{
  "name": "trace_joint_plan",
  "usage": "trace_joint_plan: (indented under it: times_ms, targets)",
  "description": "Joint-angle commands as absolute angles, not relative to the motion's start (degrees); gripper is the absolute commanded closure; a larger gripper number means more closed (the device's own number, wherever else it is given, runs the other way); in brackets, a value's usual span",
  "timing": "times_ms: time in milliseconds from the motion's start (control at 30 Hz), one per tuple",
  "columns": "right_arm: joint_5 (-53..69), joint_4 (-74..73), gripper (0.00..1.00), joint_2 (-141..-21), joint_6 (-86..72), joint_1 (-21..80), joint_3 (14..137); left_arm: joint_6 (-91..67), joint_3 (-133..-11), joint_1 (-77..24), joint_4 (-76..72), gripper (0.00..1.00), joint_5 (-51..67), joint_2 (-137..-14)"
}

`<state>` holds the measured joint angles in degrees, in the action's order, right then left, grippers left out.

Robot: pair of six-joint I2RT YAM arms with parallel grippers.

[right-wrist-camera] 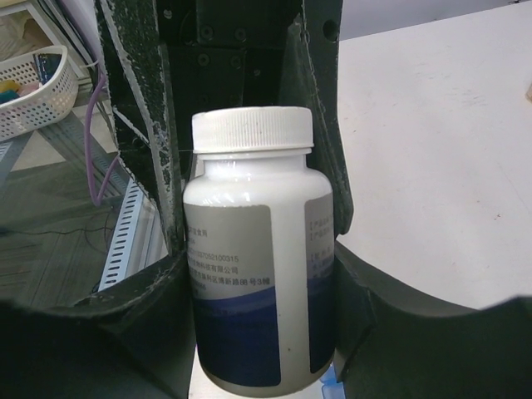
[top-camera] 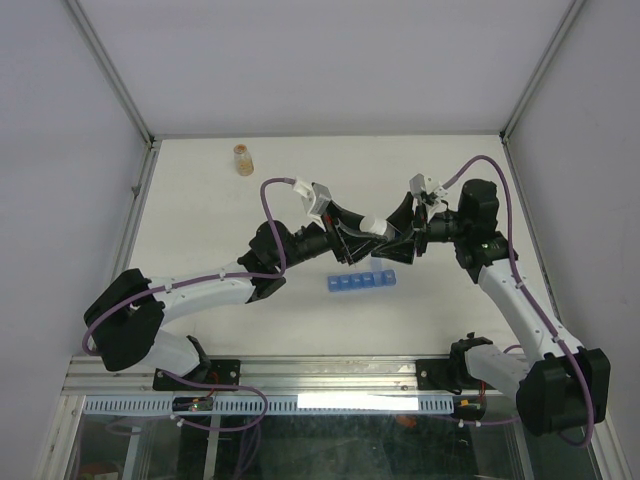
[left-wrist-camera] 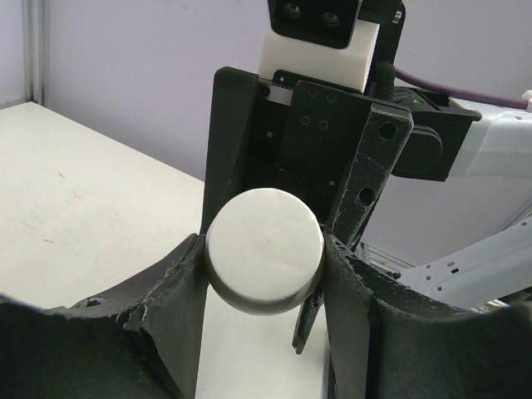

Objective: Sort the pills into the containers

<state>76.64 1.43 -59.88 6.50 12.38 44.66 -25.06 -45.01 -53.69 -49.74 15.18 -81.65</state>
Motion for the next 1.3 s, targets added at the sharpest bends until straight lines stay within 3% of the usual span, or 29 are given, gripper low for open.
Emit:
trace_joint_plan:
  times_ms: [0,100,133,167,333,567,933,1267]
  targets:
    - [79.0,1.6,1.00,-60.2,6.2,12.7,48.0,-23.6,-44.8,-54.2,-51.3,0.52,14.0,-78.4]
    - [80.2,1.2,1.00,-60.5,6.3,12.4,48.1,-21.4,-43.1,-54.1,-50.2,0.13,13.0,-75.1]
    - [80.3,1.0,1.00,-60.5,6.5,12.4,48.1,-20.5,-42.2,-54.0,-49.8,0.04,12.6,-73.7]
    - [80.6,0.6,1.00,-60.6,6.9,12.3,48.1,-19.6,-41.4,-53.8,-49.5,0.01,12.5,-72.5]
    - [81.0,-4.4,1.00,-61.1,12.5,12.1,48.9,-14.3,-40.8,-49.4,-39.0,0.01,18.3,-64.7]
    - [80.4,-12.7,1.00,-62.3,22.6,12.1,50.1,-3.0,-46.1,-41.1,-25.0,0.03,41.0,-63.3]
    - [80.1,-20.5,1.00,-62.9,37.5,12.4,48.6,16.2,-53.2,-41.1,-17.8,0.16,47.6,-70.6]
    - [77.8,-21.7,1.00,-63.1,38.8,12.7,49.0,13.9,-59.4,-41.3,-15.0,0.29,51.8,-77.8]
